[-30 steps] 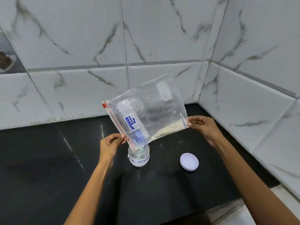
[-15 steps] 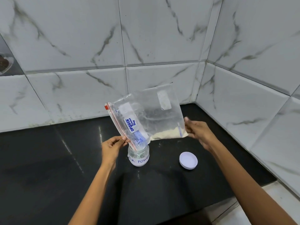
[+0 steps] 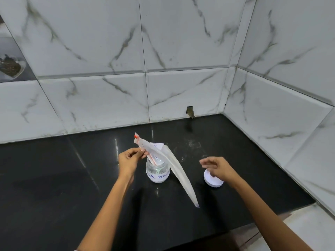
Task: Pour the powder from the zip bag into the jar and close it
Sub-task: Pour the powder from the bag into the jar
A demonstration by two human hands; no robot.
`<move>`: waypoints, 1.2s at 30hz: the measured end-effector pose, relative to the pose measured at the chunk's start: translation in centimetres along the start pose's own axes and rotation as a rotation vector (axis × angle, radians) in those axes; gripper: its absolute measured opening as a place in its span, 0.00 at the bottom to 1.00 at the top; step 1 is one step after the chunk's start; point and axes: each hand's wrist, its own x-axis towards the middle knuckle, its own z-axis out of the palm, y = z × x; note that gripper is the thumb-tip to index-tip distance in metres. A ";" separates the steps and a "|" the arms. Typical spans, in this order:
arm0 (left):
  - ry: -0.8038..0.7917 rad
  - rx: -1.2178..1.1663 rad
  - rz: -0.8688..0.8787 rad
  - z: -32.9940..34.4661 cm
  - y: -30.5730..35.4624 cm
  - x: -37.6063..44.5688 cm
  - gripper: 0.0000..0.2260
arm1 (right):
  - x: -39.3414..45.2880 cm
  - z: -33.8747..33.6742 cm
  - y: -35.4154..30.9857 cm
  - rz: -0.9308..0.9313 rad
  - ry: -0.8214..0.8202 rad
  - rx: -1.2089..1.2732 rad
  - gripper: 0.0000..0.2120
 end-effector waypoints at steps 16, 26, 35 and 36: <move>-0.003 0.048 -0.002 -0.5 -0.6 0.6 0.07 | -0.6 8.8 1.9 -0.160 0.157 0.071 0.15; -0.015 0.055 0.013 -1.1 0.0 0.8 0.05 | 3.3 4.0 -2.9 -0.033 0.299 0.465 0.12; -0.026 0.092 -0.003 -1.5 0.8 1.2 0.04 | 5.1 0.0 -7.1 -0.037 0.204 0.150 0.23; -0.026 0.094 -0.001 -1.5 0.8 1.2 0.04 | 5.1 -0.2 -7.1 -0.018 0.168 0.169 0.26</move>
